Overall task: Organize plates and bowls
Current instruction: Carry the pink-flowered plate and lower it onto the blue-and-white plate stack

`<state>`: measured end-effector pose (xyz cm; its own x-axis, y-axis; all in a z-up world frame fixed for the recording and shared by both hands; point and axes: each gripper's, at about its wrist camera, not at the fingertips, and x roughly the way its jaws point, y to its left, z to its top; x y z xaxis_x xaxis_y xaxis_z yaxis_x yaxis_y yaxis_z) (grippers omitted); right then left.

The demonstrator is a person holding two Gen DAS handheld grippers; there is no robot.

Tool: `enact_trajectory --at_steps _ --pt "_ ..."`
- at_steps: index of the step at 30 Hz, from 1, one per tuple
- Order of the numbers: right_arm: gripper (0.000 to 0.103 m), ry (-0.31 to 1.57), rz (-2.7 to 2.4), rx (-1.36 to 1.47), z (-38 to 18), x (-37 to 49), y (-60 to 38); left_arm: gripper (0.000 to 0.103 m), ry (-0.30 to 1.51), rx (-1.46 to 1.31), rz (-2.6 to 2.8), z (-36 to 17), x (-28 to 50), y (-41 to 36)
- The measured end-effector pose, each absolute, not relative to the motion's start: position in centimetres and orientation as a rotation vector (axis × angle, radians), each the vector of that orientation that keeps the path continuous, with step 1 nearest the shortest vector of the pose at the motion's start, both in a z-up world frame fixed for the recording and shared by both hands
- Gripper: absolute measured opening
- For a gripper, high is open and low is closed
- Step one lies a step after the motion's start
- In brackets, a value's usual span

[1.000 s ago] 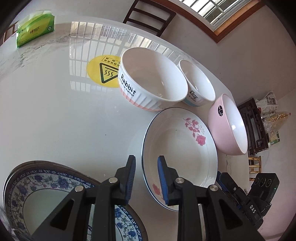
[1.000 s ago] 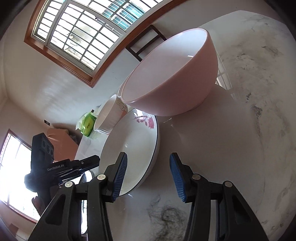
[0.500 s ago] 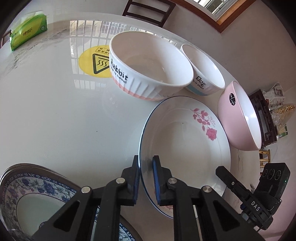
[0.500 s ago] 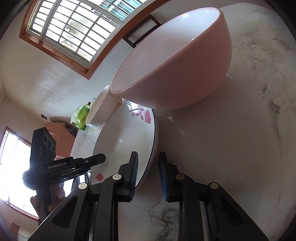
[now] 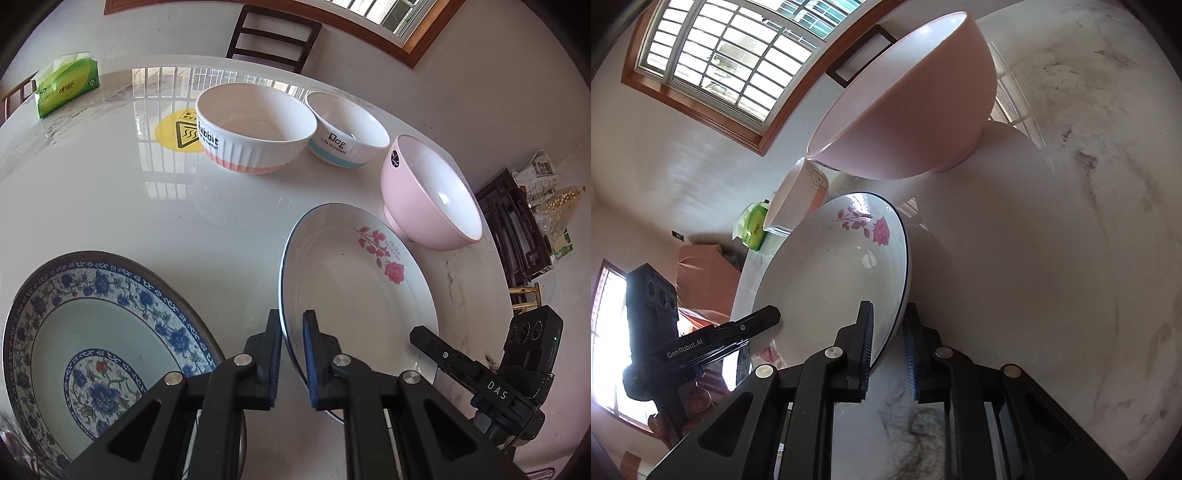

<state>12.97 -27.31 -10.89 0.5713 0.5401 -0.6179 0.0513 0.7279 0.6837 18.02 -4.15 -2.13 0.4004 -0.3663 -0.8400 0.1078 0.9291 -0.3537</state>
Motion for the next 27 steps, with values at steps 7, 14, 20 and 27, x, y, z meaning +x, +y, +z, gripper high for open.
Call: enact_trajectory --at_steps 7,14,20,27 --pt "0.016 0.919 0.343 0.727 -10.4 9.8 -26.9 0.011 1.042 -0.246 -0.299 -0.2 13.7 -3.7" --pt "0.017 0.912 0.411 0.704 -9.2 8.2 -24.3 0.011 1.005 -0.291 -0.251 0.6 10.2 0.0" --pt "0.017 0.915 0.475 0.665 -8.3 7.9 -21.2 0.011 0.99 -0.33 -0.197 1.0 7.9 3.7" --pt "0.018 0.926 0.533 0.589 -7.3 8.2 -17.5 0.011 0.979 -0.356 -0.135 0.7 6.2 7.2"
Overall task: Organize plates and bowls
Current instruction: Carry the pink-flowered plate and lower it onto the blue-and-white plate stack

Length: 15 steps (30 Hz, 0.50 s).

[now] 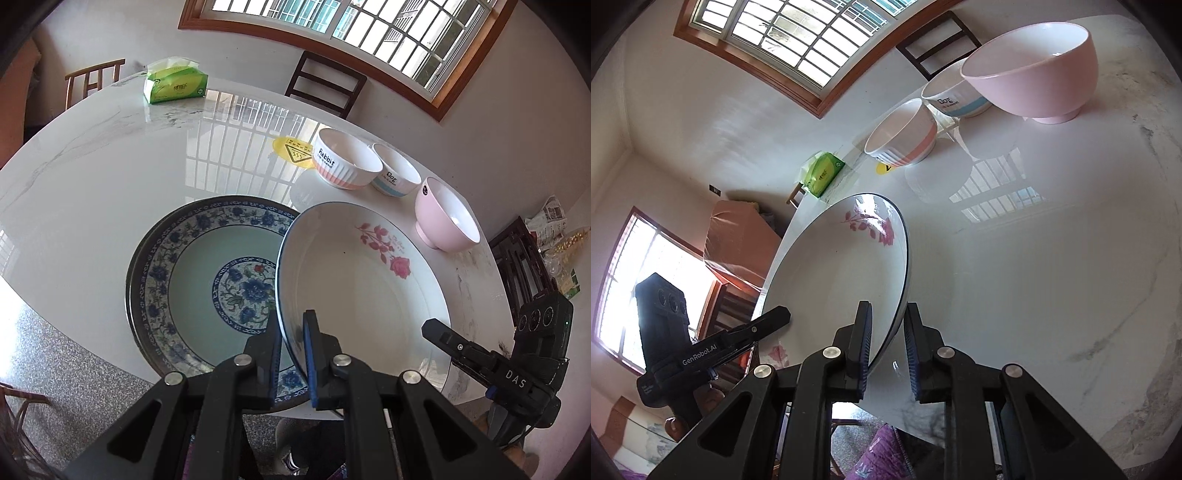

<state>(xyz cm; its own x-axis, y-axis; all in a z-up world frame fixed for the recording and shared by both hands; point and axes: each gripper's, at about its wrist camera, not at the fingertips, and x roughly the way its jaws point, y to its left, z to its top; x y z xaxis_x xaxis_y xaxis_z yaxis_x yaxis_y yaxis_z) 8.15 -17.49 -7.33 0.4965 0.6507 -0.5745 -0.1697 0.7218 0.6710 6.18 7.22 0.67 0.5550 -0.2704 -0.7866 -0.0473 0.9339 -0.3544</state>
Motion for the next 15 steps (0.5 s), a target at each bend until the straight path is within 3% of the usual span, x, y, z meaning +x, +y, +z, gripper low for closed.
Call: enact_trajectory --at_steps 15 --pt "0.018 0.981 0.592 0.476 -7.2 9.7 -11.0 0.012 0.979 -0.43 -0.056 -0.8 4.6 13.2"
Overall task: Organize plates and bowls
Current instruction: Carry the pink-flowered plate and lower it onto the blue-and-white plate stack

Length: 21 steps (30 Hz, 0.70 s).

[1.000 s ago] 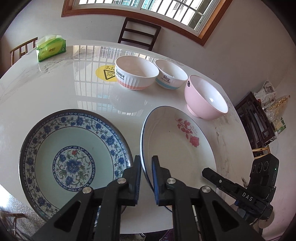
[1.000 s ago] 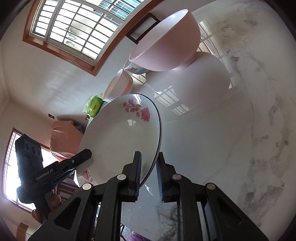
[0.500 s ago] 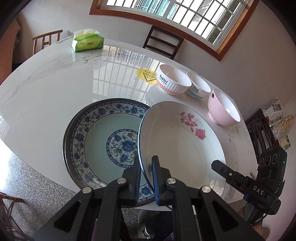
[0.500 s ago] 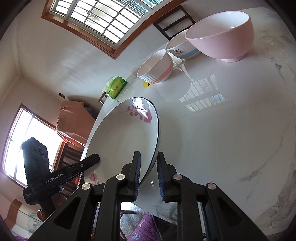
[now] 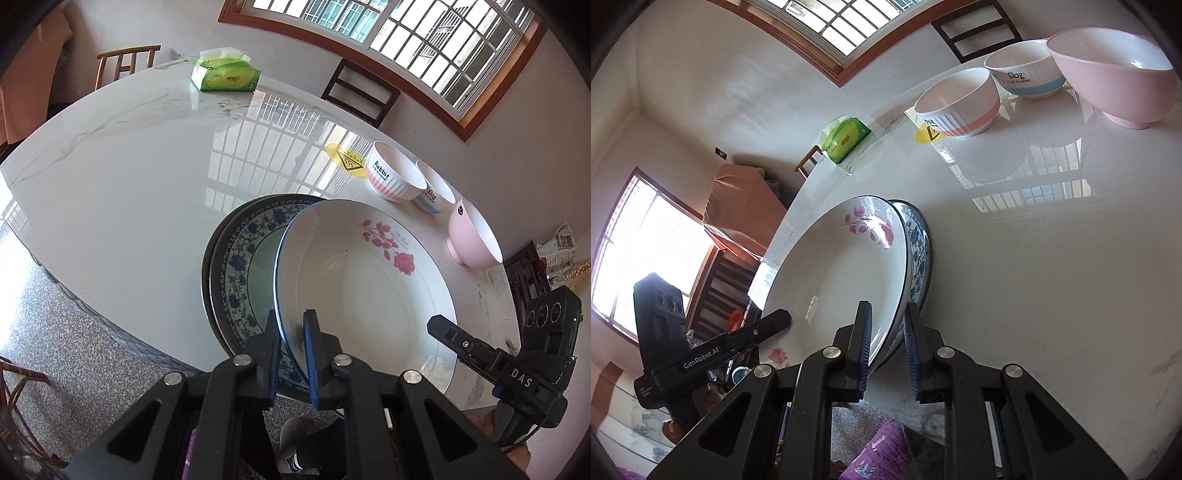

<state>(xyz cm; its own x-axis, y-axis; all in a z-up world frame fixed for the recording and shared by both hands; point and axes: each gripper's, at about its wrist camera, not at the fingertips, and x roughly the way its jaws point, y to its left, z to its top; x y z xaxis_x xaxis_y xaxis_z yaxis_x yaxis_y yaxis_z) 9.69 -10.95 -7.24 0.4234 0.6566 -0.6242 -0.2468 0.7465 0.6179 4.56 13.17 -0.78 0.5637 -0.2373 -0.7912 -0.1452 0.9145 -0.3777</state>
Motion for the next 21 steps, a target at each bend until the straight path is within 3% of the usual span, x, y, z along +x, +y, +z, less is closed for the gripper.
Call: enact_trajectory --at_steps 21 --pt "0.018 1.006 0.58 0.389 -7.6 9.8 -8.0 0.013 1.004 -0.473 -0.042 -2.6 5.3 15.0"
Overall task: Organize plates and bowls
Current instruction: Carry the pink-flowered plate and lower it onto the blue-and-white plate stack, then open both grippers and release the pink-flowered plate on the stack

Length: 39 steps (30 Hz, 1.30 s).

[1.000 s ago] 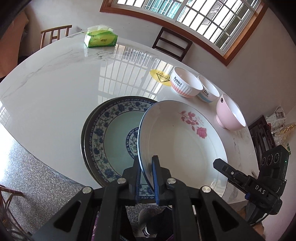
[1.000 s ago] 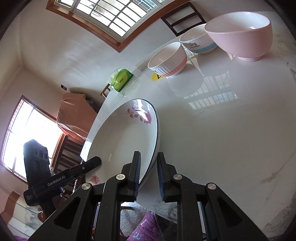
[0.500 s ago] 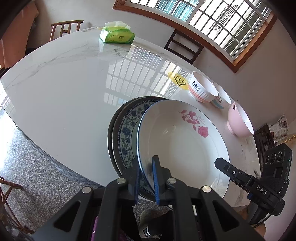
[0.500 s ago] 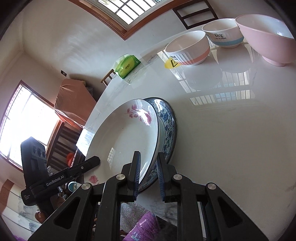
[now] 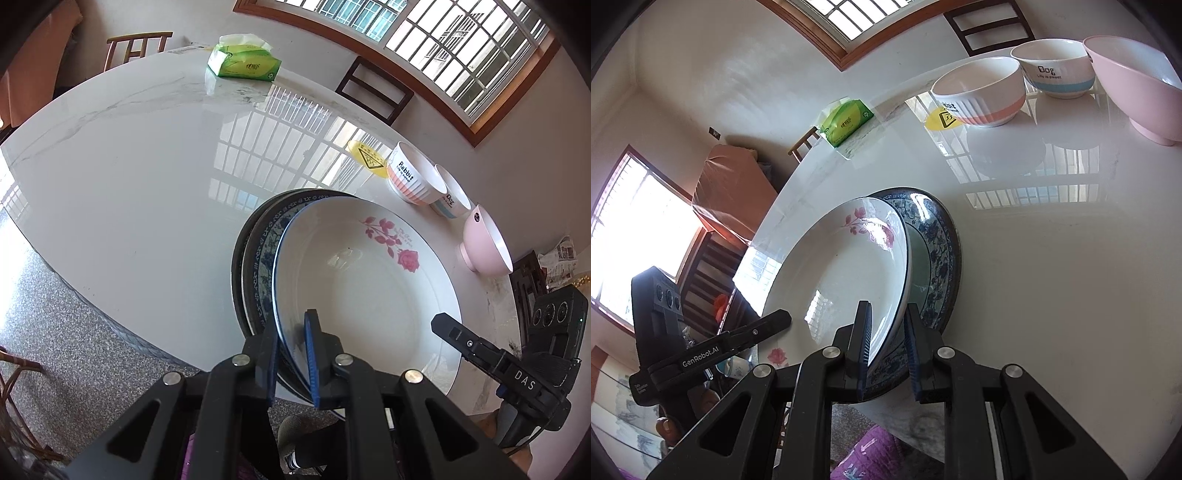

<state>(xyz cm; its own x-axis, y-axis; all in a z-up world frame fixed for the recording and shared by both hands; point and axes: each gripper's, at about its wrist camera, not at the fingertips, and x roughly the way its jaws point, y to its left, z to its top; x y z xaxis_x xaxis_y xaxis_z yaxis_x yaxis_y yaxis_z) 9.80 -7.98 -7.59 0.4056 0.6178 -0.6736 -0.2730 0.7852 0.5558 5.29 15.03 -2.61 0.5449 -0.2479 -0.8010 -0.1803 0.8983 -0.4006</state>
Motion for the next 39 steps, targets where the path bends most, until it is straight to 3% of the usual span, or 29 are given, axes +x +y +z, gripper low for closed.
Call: enact_trajectory --at_steps 39 --pt "0.02 0.948 0.522 0.26 -7.7 9.9 -7.1 0.014 0.974 -0.397 -0.022 -3.3 5.9 14.4"
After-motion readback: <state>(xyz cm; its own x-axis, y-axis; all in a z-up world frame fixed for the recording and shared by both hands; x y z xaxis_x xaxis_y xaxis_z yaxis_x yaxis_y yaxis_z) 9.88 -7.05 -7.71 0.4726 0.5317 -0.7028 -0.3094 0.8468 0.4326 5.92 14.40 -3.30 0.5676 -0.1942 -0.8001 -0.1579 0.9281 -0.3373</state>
